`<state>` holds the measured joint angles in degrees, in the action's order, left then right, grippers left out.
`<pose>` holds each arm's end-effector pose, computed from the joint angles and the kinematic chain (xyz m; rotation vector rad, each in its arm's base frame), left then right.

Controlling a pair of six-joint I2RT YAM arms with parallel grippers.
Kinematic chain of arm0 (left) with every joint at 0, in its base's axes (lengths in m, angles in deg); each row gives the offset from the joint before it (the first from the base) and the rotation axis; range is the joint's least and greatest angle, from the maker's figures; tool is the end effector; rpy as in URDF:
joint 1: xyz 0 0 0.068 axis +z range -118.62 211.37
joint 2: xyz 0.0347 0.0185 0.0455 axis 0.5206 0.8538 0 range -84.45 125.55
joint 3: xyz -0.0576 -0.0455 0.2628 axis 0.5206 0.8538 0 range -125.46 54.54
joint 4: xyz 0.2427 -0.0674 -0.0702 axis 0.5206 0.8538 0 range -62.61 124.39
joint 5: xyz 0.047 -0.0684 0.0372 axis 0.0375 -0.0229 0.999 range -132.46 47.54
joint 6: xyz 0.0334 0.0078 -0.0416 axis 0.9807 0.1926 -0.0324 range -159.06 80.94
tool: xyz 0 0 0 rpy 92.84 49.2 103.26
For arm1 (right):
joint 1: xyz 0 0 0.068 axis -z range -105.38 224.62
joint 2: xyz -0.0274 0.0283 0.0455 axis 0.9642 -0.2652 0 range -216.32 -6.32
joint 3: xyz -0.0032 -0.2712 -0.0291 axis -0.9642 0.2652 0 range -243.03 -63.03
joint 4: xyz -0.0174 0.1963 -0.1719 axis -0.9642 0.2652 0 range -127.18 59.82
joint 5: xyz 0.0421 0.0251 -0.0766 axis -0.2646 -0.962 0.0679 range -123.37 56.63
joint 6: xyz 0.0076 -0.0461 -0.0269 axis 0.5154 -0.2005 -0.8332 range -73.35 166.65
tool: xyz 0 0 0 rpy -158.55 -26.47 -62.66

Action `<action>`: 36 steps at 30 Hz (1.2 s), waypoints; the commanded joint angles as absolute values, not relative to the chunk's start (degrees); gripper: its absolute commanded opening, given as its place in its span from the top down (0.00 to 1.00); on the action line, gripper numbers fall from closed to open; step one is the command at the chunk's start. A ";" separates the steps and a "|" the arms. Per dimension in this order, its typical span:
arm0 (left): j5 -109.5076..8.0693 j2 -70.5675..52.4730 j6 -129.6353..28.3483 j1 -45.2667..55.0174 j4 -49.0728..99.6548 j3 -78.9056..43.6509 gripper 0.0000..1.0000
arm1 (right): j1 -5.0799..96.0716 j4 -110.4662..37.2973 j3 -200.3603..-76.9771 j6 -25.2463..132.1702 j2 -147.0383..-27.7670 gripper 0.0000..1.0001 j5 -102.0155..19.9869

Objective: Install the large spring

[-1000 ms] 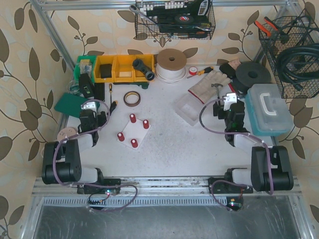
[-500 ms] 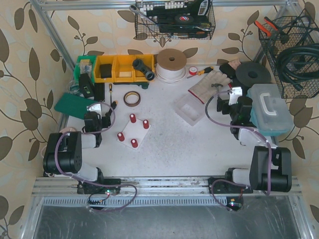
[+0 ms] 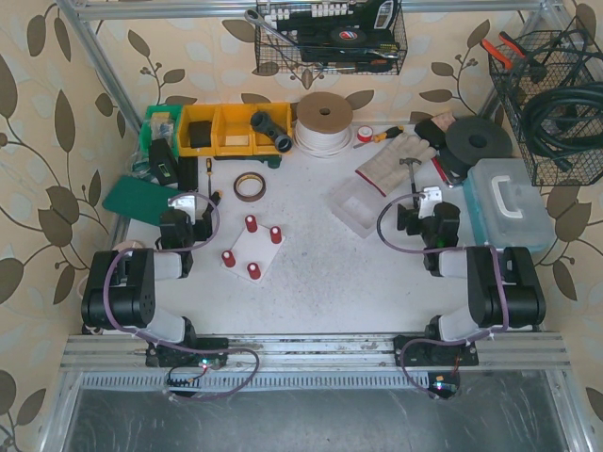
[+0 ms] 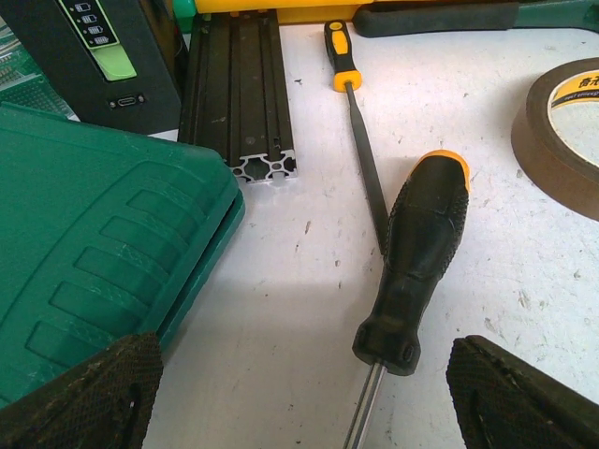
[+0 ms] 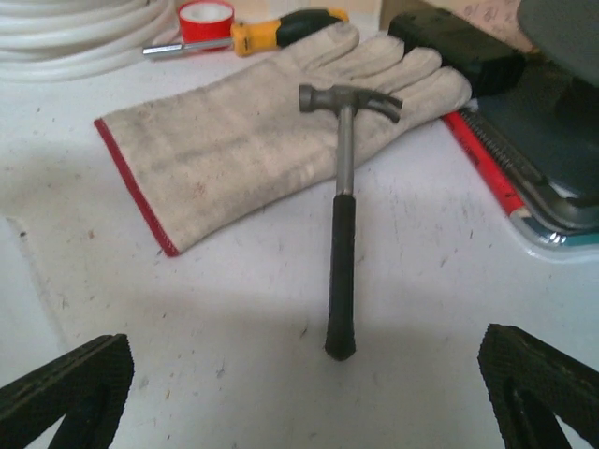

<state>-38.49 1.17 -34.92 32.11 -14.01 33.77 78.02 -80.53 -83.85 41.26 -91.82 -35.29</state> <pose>0.2588 0.0057 0.1369 0.0139 1.9810 0.1239 0.2600 -0.0142 0.1409 -0.0560 1.9427 -0.0693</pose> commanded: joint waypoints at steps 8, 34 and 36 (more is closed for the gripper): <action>-36.84 1.42 -35.64 32.16 -15.61 32.63 0.14 | 77.00 -85.75 -83.84 40.93 -92.36 0.00 -32.97; -36.57 1.07 -35.71 32.07 -15.65 32.90 0.14 | 74.98 -83.95 -84.83 39.44 -92.54 0.00 -30.30; -36.57 1.11 -35.68 32.08 -15.67 32.85 0.14 | 74.98 -83.95 -84.83 39.44 -92.49 0.00 -30.30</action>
<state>-36.83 1.37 -35.05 32.11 -13.88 33.77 75.11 -83.61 -83.81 39.97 -91.90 -31.20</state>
